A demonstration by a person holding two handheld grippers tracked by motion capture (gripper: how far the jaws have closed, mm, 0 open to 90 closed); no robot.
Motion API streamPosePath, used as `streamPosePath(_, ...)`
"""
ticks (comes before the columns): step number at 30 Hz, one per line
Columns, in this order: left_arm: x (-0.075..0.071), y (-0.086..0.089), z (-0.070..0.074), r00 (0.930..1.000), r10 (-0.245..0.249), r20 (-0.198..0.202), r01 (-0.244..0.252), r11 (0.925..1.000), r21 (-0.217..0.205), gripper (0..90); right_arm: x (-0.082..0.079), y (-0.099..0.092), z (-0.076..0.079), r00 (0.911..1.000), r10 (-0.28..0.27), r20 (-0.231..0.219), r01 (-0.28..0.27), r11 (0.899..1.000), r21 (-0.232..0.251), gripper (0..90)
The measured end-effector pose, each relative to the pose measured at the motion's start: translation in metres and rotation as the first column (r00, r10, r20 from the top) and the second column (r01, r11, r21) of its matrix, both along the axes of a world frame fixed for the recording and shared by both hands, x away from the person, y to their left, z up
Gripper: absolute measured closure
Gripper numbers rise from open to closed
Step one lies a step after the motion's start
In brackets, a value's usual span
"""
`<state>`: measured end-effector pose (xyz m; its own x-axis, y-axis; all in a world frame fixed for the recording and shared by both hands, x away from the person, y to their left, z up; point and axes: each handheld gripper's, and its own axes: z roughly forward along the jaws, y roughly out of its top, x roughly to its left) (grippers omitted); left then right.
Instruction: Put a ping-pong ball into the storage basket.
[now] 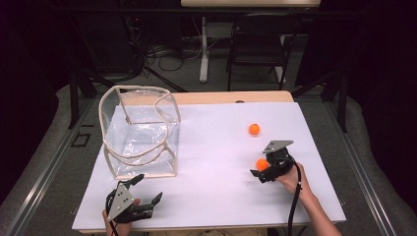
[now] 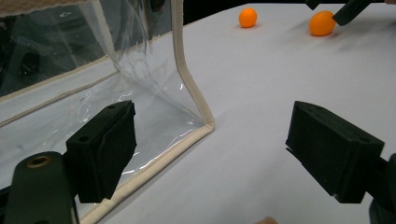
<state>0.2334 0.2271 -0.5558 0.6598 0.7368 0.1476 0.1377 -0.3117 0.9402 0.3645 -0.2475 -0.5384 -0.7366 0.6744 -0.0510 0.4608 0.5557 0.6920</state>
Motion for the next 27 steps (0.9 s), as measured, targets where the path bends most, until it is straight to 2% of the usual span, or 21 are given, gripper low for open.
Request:
streamPosePath(4,-0.001,0.001,0.000,1.0000,0.000,0.002,0.000,1.0000,-0.001,15.7,0.003,0.001,-0.003,0.9999,0.002,-0.014,-0.002,1.000,-0.010,0.0)
streamPosePath(9,0.000,0.000,0.000,1.0000,0.000,-0.002,0.000,1.0000,0.002,15.7,0.003,0.000,-0.007,0.9999,0.012,-0.009,-0.012,1.000,-0.019,0.0)
streamPosePath(12,0.000,0.001,0.000,1.0000,-0.002,0.000,0.002,1.0000,0.001,15.7,0.002,0.002,-0.010,0.9999,0.006,-0.013,-0.007,0.999,-0.037,6.1)
streamPosePath(14,0.000,0.001,0.000,1.0000,0.000,-0.001,0.000,1.0000,-0.002,15.7,0.001,0.003,-0.011,0.9998,0.006,-0.016,-0.007,0.999,-0.051,14.6)
streamPosePath(16,0.000,0.001,0.000,1.0000,0.001,0.000,-0.001,1.0000,-0.003,15.7,0.000,0.002,-0.011,0.9999,0.002,-0.015,-0.003,0.998,-0.057,16.2)
streamPosePath(20,0.000,0.001,0.000,1.0000,0.000,-0.003,0.000,1.0000,-0.001,15.7,-0.002,0.001,-0.012,0.9999,-0.005,-0.016,0.004,0.997,-0.072,24.6)
streamPosePath(27,-0.001,0.002,0.000,1.0000,0.003,0.001,-0.003,1.0000,-0.002,15.7,-0.005,-0.004,-0.008,0.9990,-0.044,-0.005,0.043,0.997,-0.067,34.0)
